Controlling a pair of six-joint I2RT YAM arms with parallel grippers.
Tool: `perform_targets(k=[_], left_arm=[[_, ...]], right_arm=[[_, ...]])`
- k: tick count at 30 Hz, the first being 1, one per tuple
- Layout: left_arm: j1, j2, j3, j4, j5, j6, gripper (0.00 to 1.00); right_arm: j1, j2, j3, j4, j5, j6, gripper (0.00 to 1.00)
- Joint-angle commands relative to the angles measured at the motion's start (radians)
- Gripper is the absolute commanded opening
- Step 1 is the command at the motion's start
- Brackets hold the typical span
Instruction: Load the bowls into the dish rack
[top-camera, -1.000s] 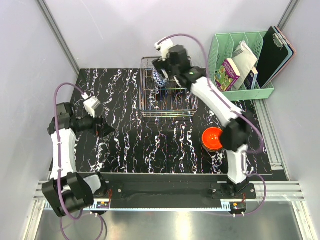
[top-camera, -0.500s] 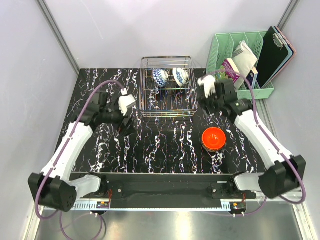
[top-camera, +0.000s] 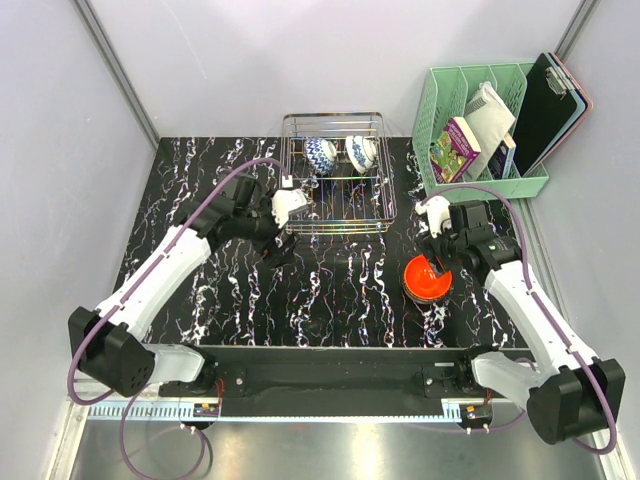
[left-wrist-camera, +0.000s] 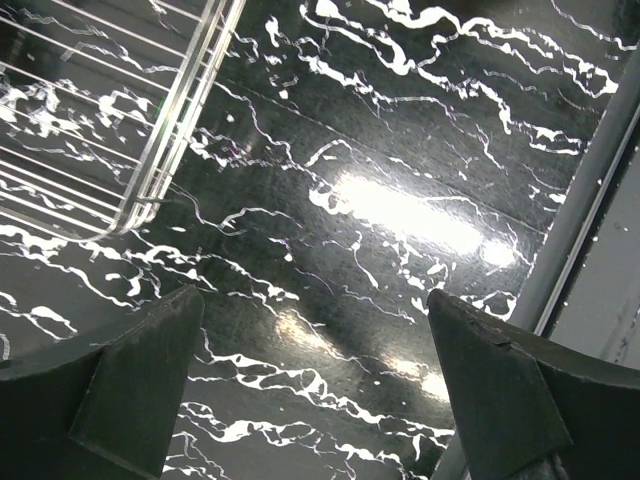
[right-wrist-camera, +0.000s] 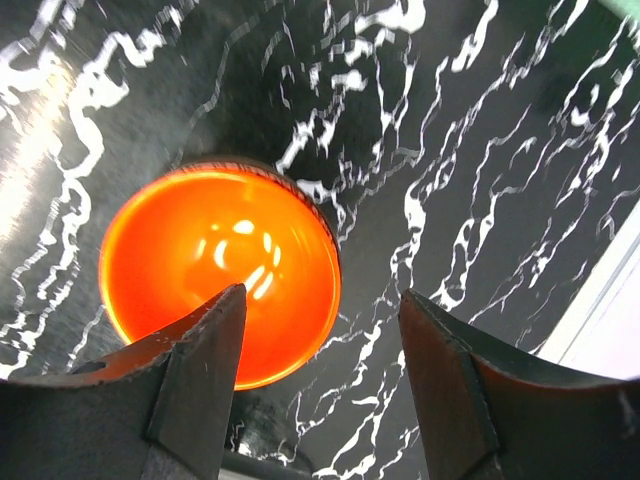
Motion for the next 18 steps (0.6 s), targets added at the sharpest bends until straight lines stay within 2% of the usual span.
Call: perform_targets(k=[1,6,18], left_arm=[[-0.018,0.006,0.065,0.013,-0.025,-0.001,0.99],[-0.039,0.014,0.062,0.012,-0.039,-0.001,0.99],[-0.042,0.029,0.077,0.003,-0.044,0.005,0.99]], right_arm=[[-0.043,0.015,-0.025,0.005,-0.034,-0.038,0.68],[-0.097,0.041,-0.04,0.019,-0.076,-0.055,0.6],[-0.103,0.088,-0.063,0.059,-0.103,-0.05,0.53]])
